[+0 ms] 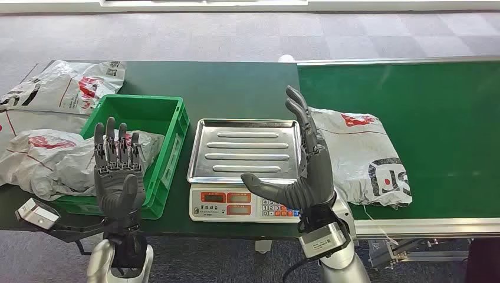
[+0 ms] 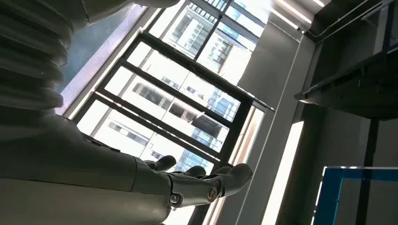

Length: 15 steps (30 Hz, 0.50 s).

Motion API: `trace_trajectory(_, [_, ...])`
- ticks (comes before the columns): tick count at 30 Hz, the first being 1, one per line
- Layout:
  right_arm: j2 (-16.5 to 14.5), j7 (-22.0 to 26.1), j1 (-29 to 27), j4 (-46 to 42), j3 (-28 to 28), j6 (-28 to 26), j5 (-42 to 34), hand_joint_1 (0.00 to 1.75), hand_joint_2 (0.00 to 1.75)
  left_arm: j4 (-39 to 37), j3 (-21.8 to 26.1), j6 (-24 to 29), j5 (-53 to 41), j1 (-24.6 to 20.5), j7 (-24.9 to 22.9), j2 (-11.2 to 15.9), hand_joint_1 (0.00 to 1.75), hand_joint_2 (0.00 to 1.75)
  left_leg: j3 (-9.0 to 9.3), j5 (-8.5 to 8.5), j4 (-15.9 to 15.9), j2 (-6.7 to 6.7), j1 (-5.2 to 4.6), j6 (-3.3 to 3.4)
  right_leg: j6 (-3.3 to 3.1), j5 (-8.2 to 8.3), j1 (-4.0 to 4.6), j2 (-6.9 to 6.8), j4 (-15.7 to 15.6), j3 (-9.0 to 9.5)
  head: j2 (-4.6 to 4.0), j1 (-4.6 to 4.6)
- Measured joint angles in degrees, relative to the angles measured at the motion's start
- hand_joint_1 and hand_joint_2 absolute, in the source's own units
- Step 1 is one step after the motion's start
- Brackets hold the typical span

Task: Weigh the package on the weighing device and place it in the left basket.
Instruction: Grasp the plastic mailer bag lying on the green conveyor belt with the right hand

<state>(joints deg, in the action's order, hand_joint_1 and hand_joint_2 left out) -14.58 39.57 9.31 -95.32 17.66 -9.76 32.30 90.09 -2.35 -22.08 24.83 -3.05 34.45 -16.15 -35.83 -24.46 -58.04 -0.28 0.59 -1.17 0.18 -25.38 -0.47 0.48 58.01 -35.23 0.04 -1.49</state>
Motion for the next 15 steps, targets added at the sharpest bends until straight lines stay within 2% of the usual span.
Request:
trace_trajectory(3, [0.06,-1.09,0.18,0.01,0.14,-1.77,2.54,0.00,1.75,0.00,0.00,0.12,0.02,0.00,0.01,0.03,0.00,1.75,0.00,0.00,0.00,0.00,0.00,0.00,0.00,0.00,0.00,0.00,0.00,0.00,0.00,0.00])
trace_trajectory(5, [0.50,-5.83,0.91,0.36,0.42,-4.67,10.20,0.00,1.75,0.05,-0.01,0.53,0.02,0.06,0.09,0.05,0.00,1.75,-0.03,-0.01,0.01,0.00,0.00,0.00,0.00,0.00,0.00,0.01,0.00,0.00,0.00,0.01])
trace_trajectory(6, [1.39,-10.68,2.07,1.32,0.74,-6.12,16.95,0.00,1.75,0.22,0.00,0.80,0.02,0.18,0.11,0.07,0.00,1.75,-0.03,-0.01,0.02,0.01,0.00,0.00,-0.01,0.00,0.00,0.02,0.00,0.00,0.00,0.01])
trace_trajectory(7, [2.96,-17.69,3.87,3.26,1.06,-7.65,26.21,0.00,1.75,0.52,0.01,1.03,0.04,0.33,0.08,0.07,0.00,1.75,-0.02,-0.01,0.01,0.03,0.00,0.01,0.00,0.02,0.00,0.04,0.00,0.01,0.00,0.00])
trace_trajectory(8, [5.08,-26.90,6.10,6.21,1.23,-9.17,36.59,0.00,1.75,0.95,0.01,1.19,0.13,0.52,-0.02,0.07,0.00,1.75,-0.02,0.03,0.00,0.02,0.00,0.07,0.04,0.02,0.00,0.02,-0.01,0.04,0.00,0.01])
trace_trajectory(10, [9.95,-49.25,10.90,14.08,0.89,-13.01,55.71,0.00,1.75,2.06,0.05,1.22,0.34,1.19,-0.33,0.11,0.00,1.75,-0.09,0.16,-0.04,-0.23,-0.01,0.25,0.19,0.06,-0.09,-0.24,-0.01,0.11,0.00,0.01])
trace_trajectory(11, [12.18,-60.00,13.26,18.41,0.58,-14.97,61.20,0.00,1.75,2.66,0.11,1.22,0.44,1.73,-0.44,0.16,0.00,1.75,-0.14,0.23,-0.06,-0.39,-0.03,0.34,0.27,0.09,-0.16,-0.39,-0.01,0.13,0.00,0.02])
trace_trajectory(12, [14.18,-67.65,15.65,22.50,0.39,-16.47,63.55,0.00,1.75,3.24,0.16,1.22,0.47,2.34,-0.49,0.22,0.00,1.75,-0.18,0.27,-0.08,-0.51,-0.05,0.37,0.32,0.14,-0.22,-0.50,-0.01,0.13,0.00,0.02])
trace_trajectory(13, [15.88,-71.68,17.94,26.50,0.37,-17.53,63.17,0.00,1.75,3.77,0.21,1.23,0.50,2.94,-0.50,0.27,0.00,1.75,-0.19,0.28,-0.10,-0.54,-0.08,0.40,0.35,0.18,-0.25,-0.52,-0.01,0.12,0.00,0.01])
trace_trajectory(14, [17.33,-72.82,19.89,30.14,0.39,-18.22,61.63,0.00,1.75,4.24,0.23,1.24,0.50,3.44,-0.48,0.29,0.00,1.75,-0.19,0.28,-0.12,-0.54,-0.08,0.40,0.37,0.21,-0.26,-0.50,-0.01,0.13,0.00,0.01])
trace_trajectory(15, [18.63,-71.37,21.41,33.31,0.42,-18.61,60.15,0.00,1.75,4.63,0.25,1.28,0.50,3.82,-0.44,0.31,0.00,1.75,-0.19,0.28,-0.14,-0.54,-0.09,0.40,0.38,0.22,-0.26,-0.49,-0.01,0.12,0.00,-0.01])
